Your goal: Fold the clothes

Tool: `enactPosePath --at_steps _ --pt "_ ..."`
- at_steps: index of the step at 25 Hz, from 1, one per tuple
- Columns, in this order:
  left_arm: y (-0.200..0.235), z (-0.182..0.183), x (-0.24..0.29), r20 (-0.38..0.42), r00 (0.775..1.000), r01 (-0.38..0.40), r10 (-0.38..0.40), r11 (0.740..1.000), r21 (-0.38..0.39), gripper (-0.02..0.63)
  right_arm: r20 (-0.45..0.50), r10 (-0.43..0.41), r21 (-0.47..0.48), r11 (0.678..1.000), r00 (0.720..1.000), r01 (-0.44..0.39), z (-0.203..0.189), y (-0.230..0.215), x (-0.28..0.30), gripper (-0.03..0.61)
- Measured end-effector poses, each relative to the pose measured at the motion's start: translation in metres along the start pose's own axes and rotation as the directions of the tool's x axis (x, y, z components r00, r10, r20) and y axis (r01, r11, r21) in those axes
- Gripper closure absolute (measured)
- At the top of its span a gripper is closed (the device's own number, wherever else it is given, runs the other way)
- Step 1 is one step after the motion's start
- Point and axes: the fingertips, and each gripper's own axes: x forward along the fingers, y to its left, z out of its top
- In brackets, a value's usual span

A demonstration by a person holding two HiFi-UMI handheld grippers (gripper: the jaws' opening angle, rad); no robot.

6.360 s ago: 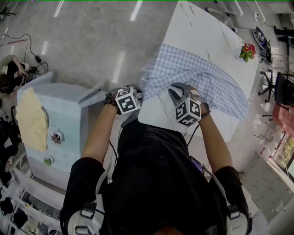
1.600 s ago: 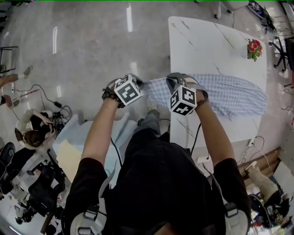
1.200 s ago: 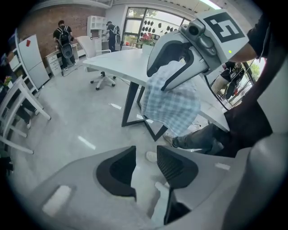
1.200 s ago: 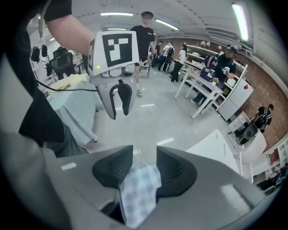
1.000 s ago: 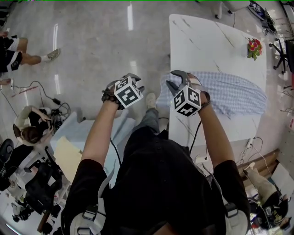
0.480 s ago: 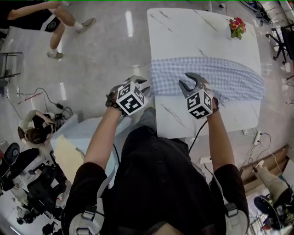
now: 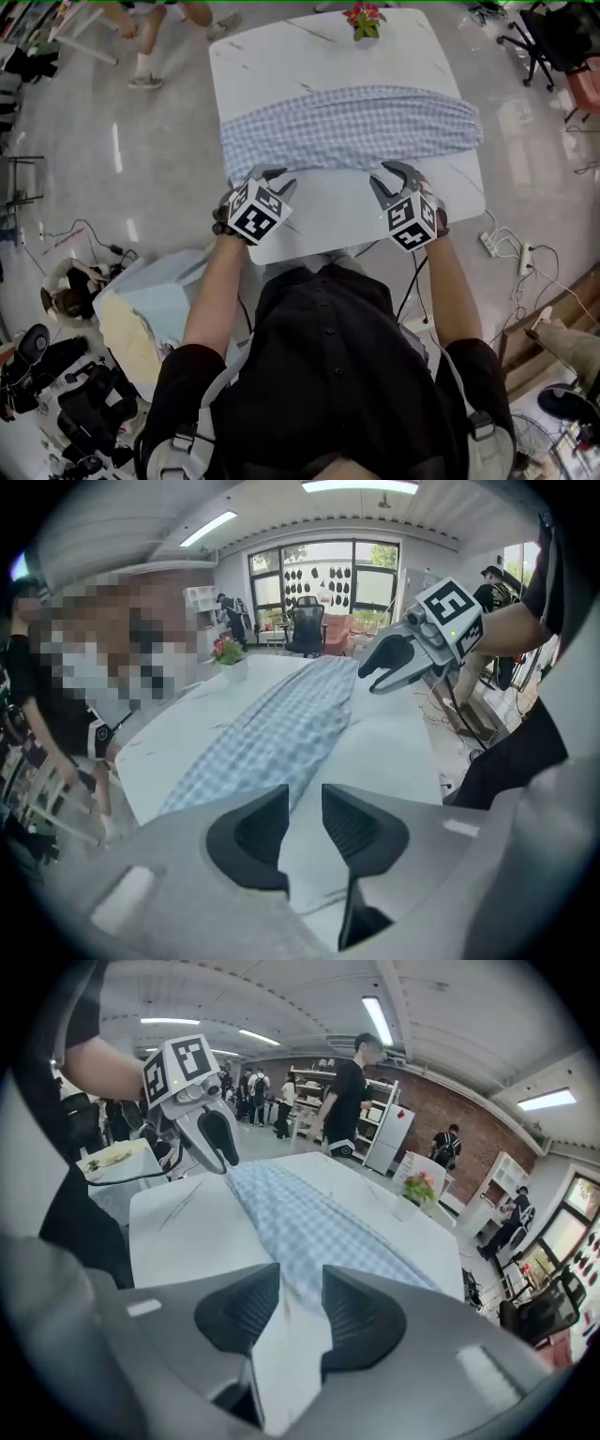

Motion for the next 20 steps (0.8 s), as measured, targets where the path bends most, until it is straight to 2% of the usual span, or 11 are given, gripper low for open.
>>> enactPosePath --at_steps 4,7,15,20 --pt "-0.031 0.037 0.008 0.011 1.000 0.000 0.000 1.000 0.024 0.492 -0.002 -0.040 0.049 0.998 0.999 0.040 -0.039 -0.029 -0.045 0.433" --pt "-0.039 0.059 0.010 0.019 1.000 0.003 -0.004 0.999 0.045 0.492 0.005 -0.079 0.096 0.992 0.997 0.078 -0.052 -0.047 -0.064 0.434" --pt "-0.029 0.098 0.030 0.079 0.996 0.038 -0.046 0.994 0.104 0.491 0.006 -0.166 0.187 0.969 0.986 0.162 -0.043 -0.068 -0.067 0.434" --pt "-0.033 0.142 0.041 0.156 0.986 0.047 -0.062 0.994 0.094 0.480 -0.033 -0.199 0.214 0.956 0.979 0.201 -0.041 -0.090 -0.077 0.434"
